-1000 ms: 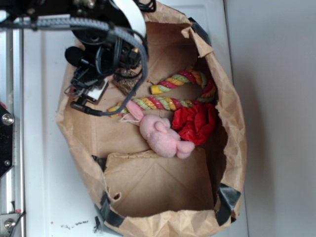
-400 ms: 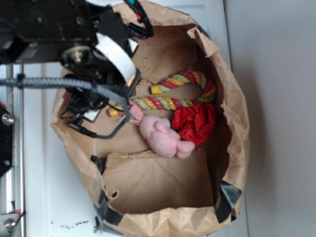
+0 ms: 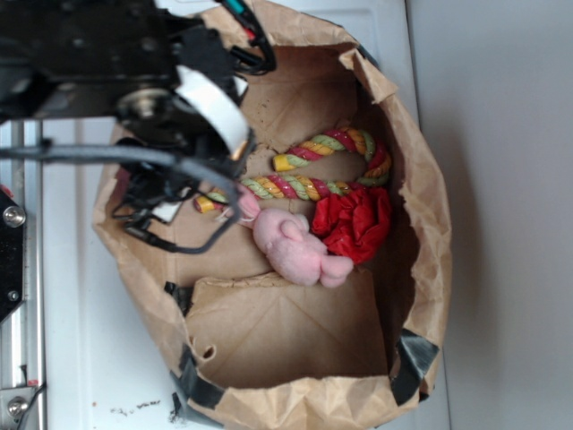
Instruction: Grab the rock.
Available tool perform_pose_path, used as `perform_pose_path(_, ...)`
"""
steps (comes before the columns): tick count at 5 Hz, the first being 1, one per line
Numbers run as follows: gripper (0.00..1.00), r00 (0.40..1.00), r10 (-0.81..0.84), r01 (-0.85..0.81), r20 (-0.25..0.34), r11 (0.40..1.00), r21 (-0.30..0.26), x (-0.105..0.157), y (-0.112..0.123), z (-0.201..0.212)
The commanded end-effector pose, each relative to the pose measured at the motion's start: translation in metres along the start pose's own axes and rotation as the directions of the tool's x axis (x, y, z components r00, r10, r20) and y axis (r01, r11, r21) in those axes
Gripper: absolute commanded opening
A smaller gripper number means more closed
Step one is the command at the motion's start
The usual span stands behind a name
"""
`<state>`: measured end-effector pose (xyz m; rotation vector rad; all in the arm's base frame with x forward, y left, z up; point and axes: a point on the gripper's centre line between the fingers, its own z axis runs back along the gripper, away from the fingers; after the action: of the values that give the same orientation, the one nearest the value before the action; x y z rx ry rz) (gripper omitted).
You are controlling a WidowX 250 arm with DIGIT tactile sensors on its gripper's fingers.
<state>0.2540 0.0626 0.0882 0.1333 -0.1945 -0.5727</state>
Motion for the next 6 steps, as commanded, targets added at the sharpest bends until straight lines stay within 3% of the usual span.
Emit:
perform_pose_path(1,1.0,0.998,0.032,-0.037,0.053,0.996,0.084,0.019,0.028,-0.002)
perform_pose_path(2,1.0,0.997,0.015,-0.024,0.082,0.992,0.12,0.018,0.028,-0.011)
perform_pose_path(6,1.0,0.981,-0.126,0.105,0.147,0.984,0.143,-0.002,0.022,-0.027)
